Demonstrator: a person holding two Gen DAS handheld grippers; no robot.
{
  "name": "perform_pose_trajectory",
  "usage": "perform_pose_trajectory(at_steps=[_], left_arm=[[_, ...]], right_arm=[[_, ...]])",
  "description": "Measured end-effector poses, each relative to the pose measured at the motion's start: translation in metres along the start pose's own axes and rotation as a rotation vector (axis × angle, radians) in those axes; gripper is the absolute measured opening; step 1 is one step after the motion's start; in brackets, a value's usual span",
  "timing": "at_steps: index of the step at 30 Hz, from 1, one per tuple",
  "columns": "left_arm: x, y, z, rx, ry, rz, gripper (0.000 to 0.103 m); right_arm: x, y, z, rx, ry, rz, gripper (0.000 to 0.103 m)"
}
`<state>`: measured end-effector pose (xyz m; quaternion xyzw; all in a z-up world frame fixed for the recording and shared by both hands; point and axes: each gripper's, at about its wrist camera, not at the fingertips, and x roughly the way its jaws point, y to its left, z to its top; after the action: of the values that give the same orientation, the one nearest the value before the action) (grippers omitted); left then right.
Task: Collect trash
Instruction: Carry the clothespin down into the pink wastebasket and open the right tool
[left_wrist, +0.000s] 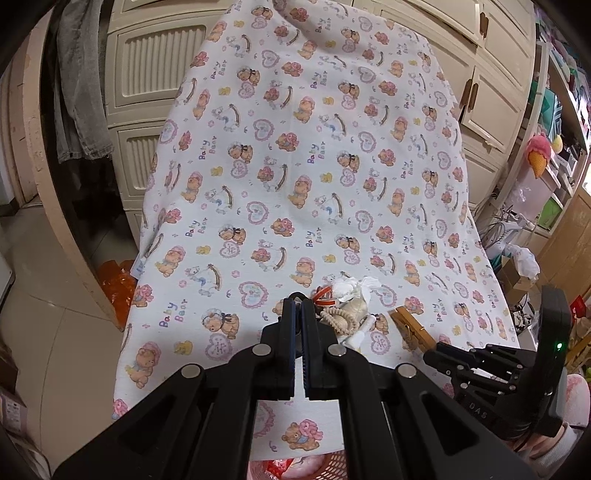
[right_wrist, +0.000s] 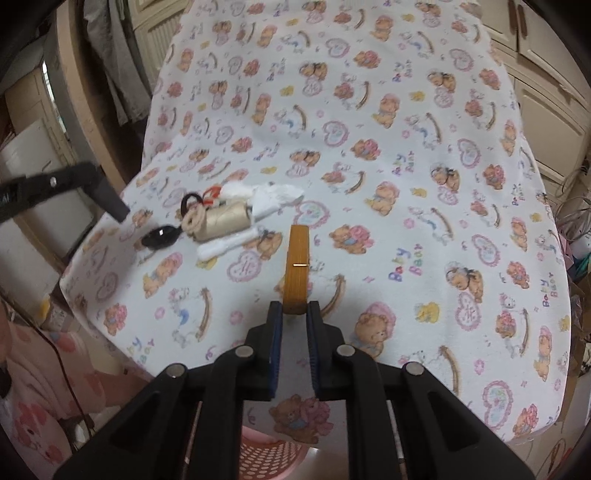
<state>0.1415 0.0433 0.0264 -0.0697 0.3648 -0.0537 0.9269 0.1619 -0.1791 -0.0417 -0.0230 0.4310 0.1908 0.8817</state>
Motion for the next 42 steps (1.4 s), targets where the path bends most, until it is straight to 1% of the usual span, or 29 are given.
perform_pose_trajectory(at_steps=[3,7,9,13,15,18,21,25,27,29,32,35,36,37,40,41,42], left_arm=[[-0.001,0.001,0.0,0.0,0.002,0.0,0.002],[-0.002,0.0,0.0,-0.002,0.002,0.0,0.002],[-0.002,0.001,0.0,-0.004,-0.002,0.001,0.002],[-0.002,0.003,0.001,-0.011,0.0,-0.006,0.002],[-0.002,0.001,0.0,-0.004,0.003,-0.007,0.002],[-0.002,-0.002,0.0,0.006,0.001,-0.007,0.002],[-0.002,-0.003,0.0,0.011,-0.001,-0.008,0.002],[-0.004,-0.004,0.002,0.007,0.003,-0.022,0.002],[-0.009,-0.006,0.003,0.008,0.004,-0.044,0.002],[-0.016,-0.009,0.002,0.02,0.008,-0.037,0.002],[-0.026,-0.018,0.0,0.057,0.055,-0.047,0.002],[-0.039,-0.033,-0.009,0.139,0.104,-0.012,0.002],[-0.042,-0.036,-0.012,0.144,0.134,-0.01,0.002],[-0.043,-0.036,-0.016,0.133,0.165,-0.02,0.002],[-0.041,-0.032,-0.033,0.045,0.257,-0.098,0.002],[-0.037,-0.031,-0.04,0.029,0.28,-0.102,0.002],[-0.033,-0.03,-0.049,0.025,0.292,-0.085,0.002]], right_arm=[[-0.003,0.0,0.0,0.006,-0.003,0.005,0.012],[-0.001,0.0,-0.002,0.013,0.004,-0.012,0.012],[-0.007,0.001,-0.002,0.01,-0.026,-0.037,0.012],[-0.024,0.004,0.002,0.004,-0.09,-0.018,0.012],[-0.026,0.004,0.002,0.008,-0.095,-0.019,0.012],[-0.028,0.006,0.003,0.017,-0.091,0.006,0.011],[-0.032,0.01,0.004,0.011,-0.106,0.002,0.011],[-0.036,0.009,0.004,0.035,-0.119,-0.006,0.011],[-0.044,0.011,0.006,0.025,-0.138,-0.005,0.011],[-0.054,0.013,0.007,0.019,-0.156,-0.01,0.011],[-0.073,0.019,0.006,0.029,-0.162,0.008,0.011],[-0.095,0.029,0.003,0.009,-0.159,0.017,0.011],[-0.104,0.034,0.0,-0.004,-0.15,0.014,0.011],[-0.107,0.038,-0.002,-0.012,-0.135,0.018,0.011],[-0.117,0.048,-0.017,-0.017,-0.094,0.073,0.011],[-0.117,0.052,-0.022,-0.021,-0.078,0.082,0.011],[-0.115,0.056,-0.028,-0.024,-0.058,0.086,0.011]])
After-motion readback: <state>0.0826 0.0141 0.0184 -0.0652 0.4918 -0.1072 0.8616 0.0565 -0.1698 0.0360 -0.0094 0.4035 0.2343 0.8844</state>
